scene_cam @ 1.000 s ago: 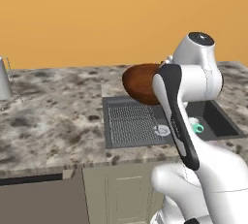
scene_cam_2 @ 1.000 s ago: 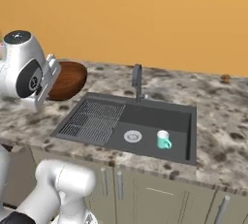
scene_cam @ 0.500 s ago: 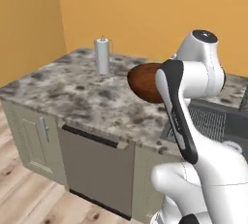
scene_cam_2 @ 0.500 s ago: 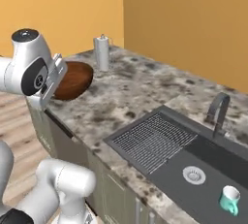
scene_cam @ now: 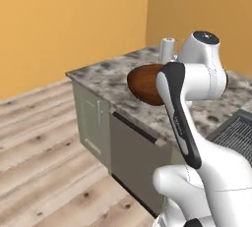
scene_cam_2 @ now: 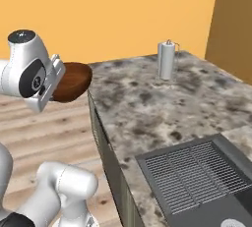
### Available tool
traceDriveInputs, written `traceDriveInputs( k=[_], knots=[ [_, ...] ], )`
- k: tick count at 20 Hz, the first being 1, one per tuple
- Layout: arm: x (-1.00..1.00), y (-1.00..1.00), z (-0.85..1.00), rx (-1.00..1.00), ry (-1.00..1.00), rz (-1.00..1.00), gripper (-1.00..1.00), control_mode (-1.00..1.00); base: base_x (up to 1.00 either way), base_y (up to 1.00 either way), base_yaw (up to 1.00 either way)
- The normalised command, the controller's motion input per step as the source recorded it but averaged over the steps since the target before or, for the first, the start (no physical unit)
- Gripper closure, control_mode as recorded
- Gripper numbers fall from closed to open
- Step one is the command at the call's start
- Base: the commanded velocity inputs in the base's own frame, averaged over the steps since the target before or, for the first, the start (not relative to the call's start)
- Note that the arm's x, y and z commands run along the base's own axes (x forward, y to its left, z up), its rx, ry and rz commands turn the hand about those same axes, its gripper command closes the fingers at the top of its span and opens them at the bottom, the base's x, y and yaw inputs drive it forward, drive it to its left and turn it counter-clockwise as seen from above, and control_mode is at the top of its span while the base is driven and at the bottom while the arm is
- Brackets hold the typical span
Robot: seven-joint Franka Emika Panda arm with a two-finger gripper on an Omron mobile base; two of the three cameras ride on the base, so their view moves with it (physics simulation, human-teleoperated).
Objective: Pick the mug and place it in the sink. Pick the bowl and place it in the open cabinet and then close the cabinet.
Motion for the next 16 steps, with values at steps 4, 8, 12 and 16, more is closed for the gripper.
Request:
traceDriveInputs(
  k=[4, 8, 12, 16],
  knots=[
    [0.0, 0.0, 0.0, 0.0, 0.0, 0.0, 1.0, 1.0, 0.24, -0.14, 0.9],
    [0.0, 0.0, 0.0, 0.0, 0.0, 0.0, 1.0, 1.0, 0.04, -0.06, 1.0],
    [0.0, 0.0, 0.0, 0.0, 0.0, 0.0, 1.0, 1.0, 0.0, -0.12, 0.98],
    [0.0, 0.0, 0.0, 0.0, 0.0, 0.0, 1.0, 1.0, 0.0, -0.16, 0.92]
  ],
)
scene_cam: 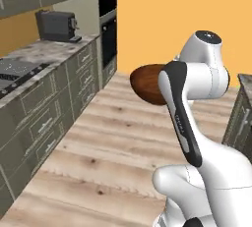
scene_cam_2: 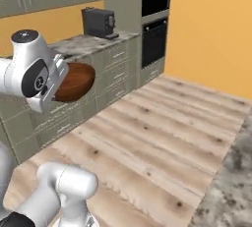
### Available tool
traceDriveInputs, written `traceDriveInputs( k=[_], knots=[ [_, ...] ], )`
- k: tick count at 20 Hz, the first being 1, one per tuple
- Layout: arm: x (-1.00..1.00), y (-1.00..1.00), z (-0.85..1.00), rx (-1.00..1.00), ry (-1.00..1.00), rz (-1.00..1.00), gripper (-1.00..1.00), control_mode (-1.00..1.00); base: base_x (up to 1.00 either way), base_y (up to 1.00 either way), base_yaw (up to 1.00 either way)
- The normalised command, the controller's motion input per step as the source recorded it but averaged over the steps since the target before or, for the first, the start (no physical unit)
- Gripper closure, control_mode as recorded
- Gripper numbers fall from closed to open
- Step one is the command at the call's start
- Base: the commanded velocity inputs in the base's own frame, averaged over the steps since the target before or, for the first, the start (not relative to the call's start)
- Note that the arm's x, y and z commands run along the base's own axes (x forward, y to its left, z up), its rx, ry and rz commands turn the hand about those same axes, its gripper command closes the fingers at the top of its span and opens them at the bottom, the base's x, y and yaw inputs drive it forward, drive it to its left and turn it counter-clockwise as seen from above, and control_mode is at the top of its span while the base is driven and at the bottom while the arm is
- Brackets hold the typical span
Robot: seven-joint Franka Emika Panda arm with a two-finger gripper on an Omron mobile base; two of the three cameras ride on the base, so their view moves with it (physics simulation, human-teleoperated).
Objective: Pick the mug and place it in the sink. Pick the bowl and place it in the open cabinet and then close the cabinet.
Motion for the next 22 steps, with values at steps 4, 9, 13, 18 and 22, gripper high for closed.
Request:
traceDriveInputs(
  k=[4, 9, 13, 18, 22],
  knots=[
    [0.0, 0.0, 0.0, 0.0, 0.0, 0.0, 1.0, 1.0, 0.0, -0.37, 0.82],
    [0.0, 0.0, 0.0, 0.0, 0.0, 0.0, 1.0, 1.0, 0.03, -0.38, 0.73],
    [0.0, 0.0, 0.0, 0.0, 0.0, 0.0, 1.0, 1.0, 0.07, -0.3, 0.73],
    [0.0, 0.0, 0.0, 0.0, 0.0, 0.0, 1.0, 1.0, 0.0, -0.33, 0.66],
    [0.0, 0.0, 0.0, 0.0, 0.0, 0.0, 1.0, 1.0, -0.09, -0.44, 0.41]
  ],
)
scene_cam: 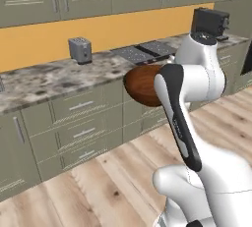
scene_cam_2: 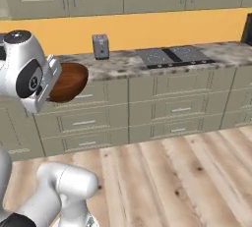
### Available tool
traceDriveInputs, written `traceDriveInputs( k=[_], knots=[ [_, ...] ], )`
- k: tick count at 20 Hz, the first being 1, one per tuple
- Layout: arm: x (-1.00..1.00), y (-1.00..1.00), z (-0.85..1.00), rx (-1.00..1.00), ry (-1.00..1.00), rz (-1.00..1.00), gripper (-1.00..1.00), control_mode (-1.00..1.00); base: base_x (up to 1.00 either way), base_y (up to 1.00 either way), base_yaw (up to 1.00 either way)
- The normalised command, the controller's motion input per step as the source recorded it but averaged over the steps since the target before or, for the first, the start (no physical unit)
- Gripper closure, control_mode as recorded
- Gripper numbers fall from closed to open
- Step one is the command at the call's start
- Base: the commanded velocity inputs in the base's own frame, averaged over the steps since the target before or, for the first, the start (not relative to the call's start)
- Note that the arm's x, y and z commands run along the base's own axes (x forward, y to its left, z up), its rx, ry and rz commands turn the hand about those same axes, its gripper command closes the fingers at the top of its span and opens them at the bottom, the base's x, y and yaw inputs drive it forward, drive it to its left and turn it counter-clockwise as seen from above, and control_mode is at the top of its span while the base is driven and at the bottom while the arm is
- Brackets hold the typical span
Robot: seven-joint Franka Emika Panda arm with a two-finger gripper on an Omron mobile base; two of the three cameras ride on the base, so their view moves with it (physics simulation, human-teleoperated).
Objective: Pick the mug and place it in the sink. Pick the bowl and place it in the open cabinet and then close the cabinet.
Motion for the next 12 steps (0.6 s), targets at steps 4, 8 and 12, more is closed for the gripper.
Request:
traceDriveInputs(
  k=[4, 8, 12],
  knots=[
    [0.0, 0.0, 0.0, 0.0, 0.0, 0.0, 1.0, 1.0, 0.03, -0.07, 0.4],
    [0.0, 0.0, 0.0, 0.0, 0.0, 0.0, 1.0, 1.0, 0.11, 0.02, 0.37],
    [0.0, 0.0, 0.0, 0.0, 0.0, 0.0, 1.0, 1.0, 0.36, -0.05, 0.48]
  ],
)
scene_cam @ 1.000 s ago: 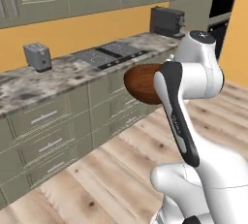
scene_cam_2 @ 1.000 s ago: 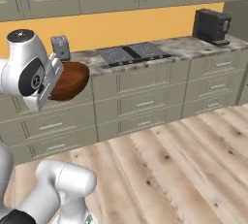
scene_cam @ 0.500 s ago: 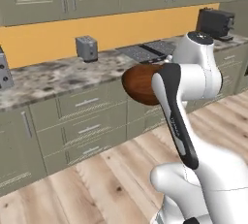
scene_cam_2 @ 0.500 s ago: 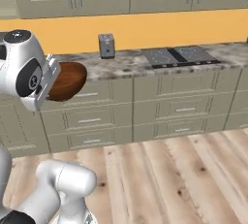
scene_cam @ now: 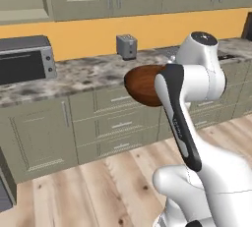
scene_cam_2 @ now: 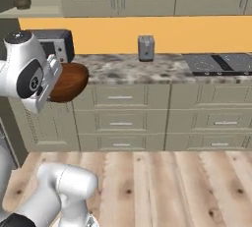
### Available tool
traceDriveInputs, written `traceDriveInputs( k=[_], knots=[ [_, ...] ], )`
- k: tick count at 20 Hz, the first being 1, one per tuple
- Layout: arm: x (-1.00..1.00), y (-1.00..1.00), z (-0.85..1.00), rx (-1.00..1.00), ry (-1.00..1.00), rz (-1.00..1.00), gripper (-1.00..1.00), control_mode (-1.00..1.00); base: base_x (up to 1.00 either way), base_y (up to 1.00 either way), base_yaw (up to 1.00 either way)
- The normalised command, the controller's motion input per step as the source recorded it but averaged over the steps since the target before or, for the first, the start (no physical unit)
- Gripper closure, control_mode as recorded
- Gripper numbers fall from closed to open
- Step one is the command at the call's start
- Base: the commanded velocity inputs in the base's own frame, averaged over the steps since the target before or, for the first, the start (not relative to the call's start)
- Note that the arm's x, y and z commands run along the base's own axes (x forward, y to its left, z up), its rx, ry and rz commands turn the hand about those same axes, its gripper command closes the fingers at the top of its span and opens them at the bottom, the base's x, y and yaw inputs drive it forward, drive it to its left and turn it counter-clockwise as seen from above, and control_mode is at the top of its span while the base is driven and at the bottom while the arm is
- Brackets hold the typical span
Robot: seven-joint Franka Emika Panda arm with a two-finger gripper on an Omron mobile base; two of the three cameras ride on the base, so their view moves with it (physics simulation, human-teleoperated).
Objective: Pick the mug and place it in the sink. Pick the bowl and place it in the open cabinet and then close the cabinet.
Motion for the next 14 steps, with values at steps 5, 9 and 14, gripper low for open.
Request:
traceDriveInputs(
  k=[5, 9, 14],
  knots=[
    [0.0, 0.0, 0.0, 0.0, 0.0, 0.0, 1.0, 1.0, 0.28, -0.35, 0.4],
    [0.0, 0.0, 0.0, 0.0, 0.0, 0.0, 1.0, 1.0, 0.95, -0.46, 0.32],
    [0.0, 0.0, 0.0, 0.0, 0.0, 0.0, 1.0, 1.0, 0.8, -0.52, 0.42]
  ],
)
